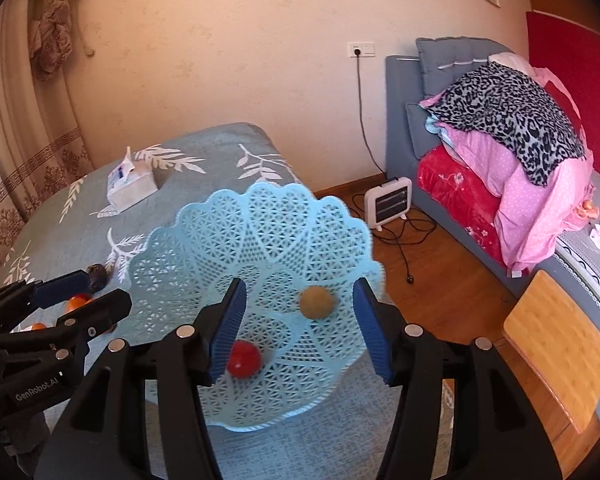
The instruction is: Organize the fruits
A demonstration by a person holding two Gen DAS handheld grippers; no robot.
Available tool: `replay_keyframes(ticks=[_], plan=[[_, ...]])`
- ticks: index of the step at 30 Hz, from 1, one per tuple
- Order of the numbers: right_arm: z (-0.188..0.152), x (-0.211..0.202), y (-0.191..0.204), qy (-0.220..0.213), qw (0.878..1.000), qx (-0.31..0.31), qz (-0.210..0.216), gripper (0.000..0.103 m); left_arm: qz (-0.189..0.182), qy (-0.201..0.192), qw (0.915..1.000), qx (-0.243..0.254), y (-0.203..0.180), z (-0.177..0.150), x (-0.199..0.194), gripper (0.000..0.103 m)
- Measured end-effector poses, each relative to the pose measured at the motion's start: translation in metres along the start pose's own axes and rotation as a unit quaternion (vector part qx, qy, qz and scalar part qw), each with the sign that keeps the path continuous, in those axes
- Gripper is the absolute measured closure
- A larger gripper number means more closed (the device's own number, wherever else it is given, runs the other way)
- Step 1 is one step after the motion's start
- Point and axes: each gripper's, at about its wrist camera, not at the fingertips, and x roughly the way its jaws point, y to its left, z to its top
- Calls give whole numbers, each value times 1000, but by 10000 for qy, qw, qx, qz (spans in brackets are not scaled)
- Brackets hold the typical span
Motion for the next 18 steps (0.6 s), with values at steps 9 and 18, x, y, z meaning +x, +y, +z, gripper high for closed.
replay_keyframes(ticks=[9,18], plan=[[-5,-1,24,118,9982,-71,580,46,372,-66,9987,-350,43,-16,-23,28],[-13,-4,57,244,9941,-281,1022,44,916,-131,9929,-746,97,-43,-53,22]])
